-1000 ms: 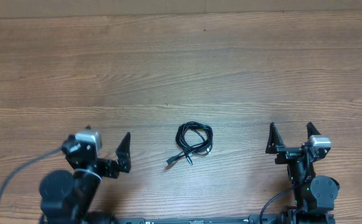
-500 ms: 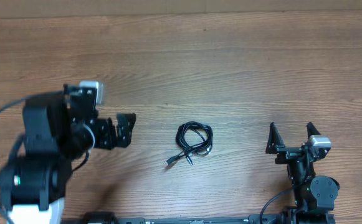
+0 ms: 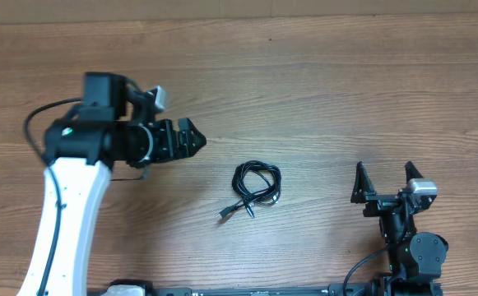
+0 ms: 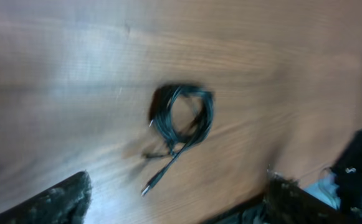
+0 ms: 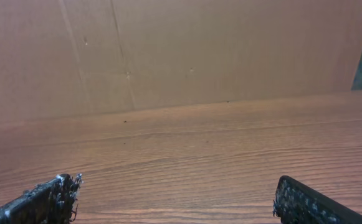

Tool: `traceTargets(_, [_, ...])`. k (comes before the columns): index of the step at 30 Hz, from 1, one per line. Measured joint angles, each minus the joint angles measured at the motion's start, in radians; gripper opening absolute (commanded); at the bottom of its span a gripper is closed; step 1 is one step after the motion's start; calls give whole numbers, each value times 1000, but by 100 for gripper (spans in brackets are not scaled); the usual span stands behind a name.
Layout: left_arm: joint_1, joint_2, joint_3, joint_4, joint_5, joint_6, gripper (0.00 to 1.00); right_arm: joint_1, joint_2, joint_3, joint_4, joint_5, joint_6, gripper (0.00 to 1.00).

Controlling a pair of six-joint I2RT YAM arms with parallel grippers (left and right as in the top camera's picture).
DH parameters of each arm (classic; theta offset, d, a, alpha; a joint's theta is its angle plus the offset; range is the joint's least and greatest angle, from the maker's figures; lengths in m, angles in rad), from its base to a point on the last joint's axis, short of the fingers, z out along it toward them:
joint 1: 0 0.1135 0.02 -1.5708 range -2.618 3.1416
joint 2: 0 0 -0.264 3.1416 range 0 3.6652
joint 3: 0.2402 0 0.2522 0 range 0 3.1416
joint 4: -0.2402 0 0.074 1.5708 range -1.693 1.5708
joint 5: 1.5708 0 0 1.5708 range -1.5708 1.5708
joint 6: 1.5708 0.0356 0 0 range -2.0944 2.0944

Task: Untangle cables
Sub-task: 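Move the left gripper over the black cable coil and descend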

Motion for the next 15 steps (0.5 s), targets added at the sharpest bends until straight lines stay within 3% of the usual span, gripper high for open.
traceTargets(4, [-127, 71, 0, -7, -131, -87, 84, 0, 0, 0, 0, 0, 0, 100])
traceTargets(9, [-278, 145, 1, 34, -289, -206, 69, 0, 0, 0, 0, 0, 0, 100])
traceTargets(15, [-372, 262, 1, 43, -413, -378, 63, 0, 0, 0, 0, 0, 0, 100])
